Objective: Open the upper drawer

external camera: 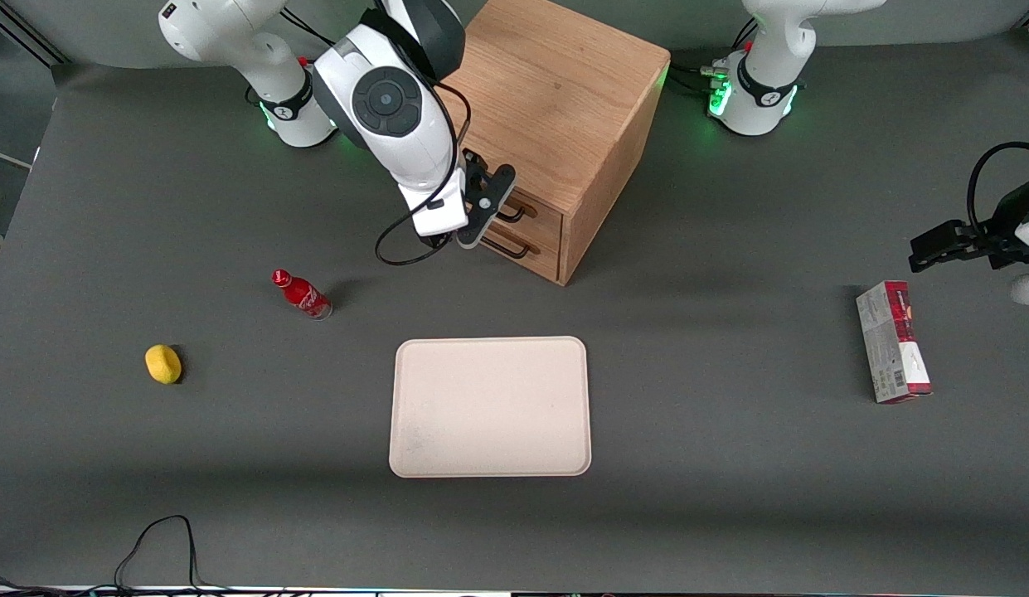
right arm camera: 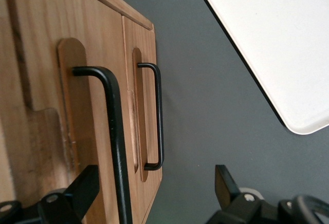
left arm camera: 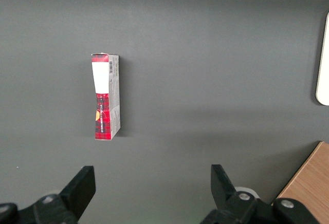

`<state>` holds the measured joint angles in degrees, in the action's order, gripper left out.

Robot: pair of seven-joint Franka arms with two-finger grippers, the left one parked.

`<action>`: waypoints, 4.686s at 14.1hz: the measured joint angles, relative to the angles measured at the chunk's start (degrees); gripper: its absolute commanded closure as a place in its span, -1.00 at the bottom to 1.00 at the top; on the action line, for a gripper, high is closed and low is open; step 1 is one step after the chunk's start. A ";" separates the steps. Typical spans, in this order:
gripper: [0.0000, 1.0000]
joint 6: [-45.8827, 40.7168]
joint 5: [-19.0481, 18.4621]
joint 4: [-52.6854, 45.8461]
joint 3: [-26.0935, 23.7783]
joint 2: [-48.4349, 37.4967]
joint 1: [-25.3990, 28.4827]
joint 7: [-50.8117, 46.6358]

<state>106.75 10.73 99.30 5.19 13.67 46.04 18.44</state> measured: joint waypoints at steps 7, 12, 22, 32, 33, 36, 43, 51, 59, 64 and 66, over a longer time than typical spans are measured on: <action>-1.00 3.89 -0.59 3.51 0.13 0.00 0.05 0.31; -1.00 5.42 -0.72 4.70 0.09 0.01 0.07 0.33; -1.00 6.26 -3.03 2.44 1.14 1.66 -3.01 0.48; -1.00 2.65 -3.22 -2.97 1.17 5.21 -7.27 5.24; -1.00 2.60 -3.22 -3.44 1.17 5.60 -7.36 5.24; -1.00 2.39 -3.24 -5.60 1.20 7.06 -8.39 5.46; -1.00 -0.08 -3.32 -12.05 1.26 11.49 -11.89 8.06; -1.00 -0.70 -3.53 -16.67 1.29 15.19 -15.16 8.83; -1.00 -1.18 -4.55 -19.26 1.21 17.21 -17.34 8.90; -1.00 -4.58 -4.56 -24.15 1.26 17.23 -17.42 8.90; -1.00 -9.14 -4.58 -28.73 1.40 17.07 -18.38 8.90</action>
<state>97.61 6.15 70.57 6.60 30.75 27.66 27.33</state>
